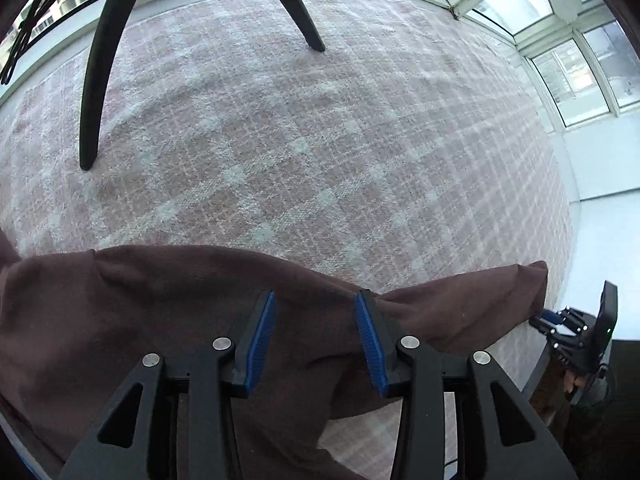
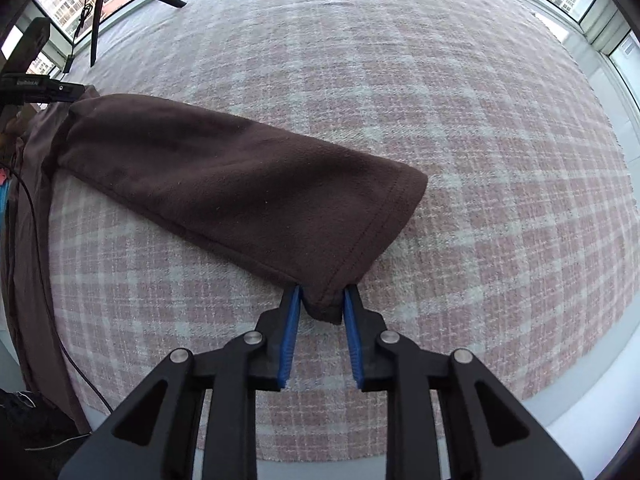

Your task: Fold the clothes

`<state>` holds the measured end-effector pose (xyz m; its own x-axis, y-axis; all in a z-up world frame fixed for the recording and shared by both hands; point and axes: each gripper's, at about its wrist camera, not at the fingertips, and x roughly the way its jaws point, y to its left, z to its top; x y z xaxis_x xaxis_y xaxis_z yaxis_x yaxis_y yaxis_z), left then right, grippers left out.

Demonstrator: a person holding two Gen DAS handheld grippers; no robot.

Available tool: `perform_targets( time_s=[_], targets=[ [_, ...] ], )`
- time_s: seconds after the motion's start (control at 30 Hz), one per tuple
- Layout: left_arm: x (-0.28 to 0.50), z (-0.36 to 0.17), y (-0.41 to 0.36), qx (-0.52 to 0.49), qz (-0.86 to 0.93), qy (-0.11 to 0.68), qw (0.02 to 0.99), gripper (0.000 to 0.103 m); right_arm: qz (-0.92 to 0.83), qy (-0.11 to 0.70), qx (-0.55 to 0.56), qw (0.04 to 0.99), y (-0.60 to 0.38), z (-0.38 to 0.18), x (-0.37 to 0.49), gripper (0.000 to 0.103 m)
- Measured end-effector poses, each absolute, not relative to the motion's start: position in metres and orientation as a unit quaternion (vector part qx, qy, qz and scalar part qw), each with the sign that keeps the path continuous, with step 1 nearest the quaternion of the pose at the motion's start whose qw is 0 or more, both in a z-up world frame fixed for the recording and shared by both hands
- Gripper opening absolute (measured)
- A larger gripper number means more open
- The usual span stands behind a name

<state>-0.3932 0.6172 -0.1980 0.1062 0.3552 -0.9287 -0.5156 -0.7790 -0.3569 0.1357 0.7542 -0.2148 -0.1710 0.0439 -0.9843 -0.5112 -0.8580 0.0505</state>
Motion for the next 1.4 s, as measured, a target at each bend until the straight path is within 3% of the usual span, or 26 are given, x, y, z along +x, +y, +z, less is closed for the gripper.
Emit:
perform_targets(
  time_s=[0.27,0.33,0.37,0.4,0.5,0.57,0.77,0.93,0.97,1.07,1.23,1.4],
  targets=[
    [-0.384,-0.208,0.642,-0.692,0.643,0.104,0.311,0.041,0.747,0.192,-0.609,0.186,0.764,-0.209,0.132,0.022],
    [-0.384,-0.216,0.647,-0.696,0.640,0.115,0.305,0.038,0.753,0.191,-0.603,0.184,0.766,-0.204,0.133,0.022],
    [-0.382,-0.218,0.644,-0.696,0.640,0.115,0.306,0.028,0.755,0.190,-0.600,0.183,0.767,-0.203,0.133,0.022],
    [-0.380,-0.218,0.640,-0.694,0.640,0.114,0.310,0.011,0.758,0.188,-0.597,0.183,0.768,-0.201,0.133,0.022],
    [-0.365,-0.212,0.632,-0.681,0.652,0.103,0.317,0.003,0.763,0.187,-0.592,0.177,0.766,-0.199,0.137,0.021],
    [-0.358,-0.203,0.624,-0.669,0.668,0.082,0.315,0.002,0.768,0.185,-0.589,0.171,0.763,-0.197,0.139,0.011],
    [-0.337,-0.175,0.599,-0.628,0.714,0.020,0.310,0.002,0.779,0.150,-0.582,0.179,0.756,-0.181,0.143,0.009],
    [-0.346,-0.194,0.614,-0.631,0.707,0.037,0.316,0.009,0.767,0.132,-0.603,0.175,0.756,-0.191,0.146,0.010],
    [-0.350,-0.197,0.619,-0.632,0.706,0.045,0.318,0.012,0.766,0.144,-0.601,0.174,0.760,-0.191,0.141,0.010],
    [-0.354,-0.190,0.623,-0.618,0.714,0.067,0.321,0.022,0.763,0.192,-0.593,0.172,0.779,-0.189,0.122,0.026],
    [-0.340,-0.165,0.630,-0.566,0.743,0.111,0.340,0.023,0.781,0.284,-0.524,0.187,0.830,-0.156,0.132,0.026],
    [-0.300,-0.165,0.612,-0.567,0.721,0.135,0.374,0.023,0.802,0.291,-0.493,0.171,0.843,-0.153,0.096,0.023]
  ],
)
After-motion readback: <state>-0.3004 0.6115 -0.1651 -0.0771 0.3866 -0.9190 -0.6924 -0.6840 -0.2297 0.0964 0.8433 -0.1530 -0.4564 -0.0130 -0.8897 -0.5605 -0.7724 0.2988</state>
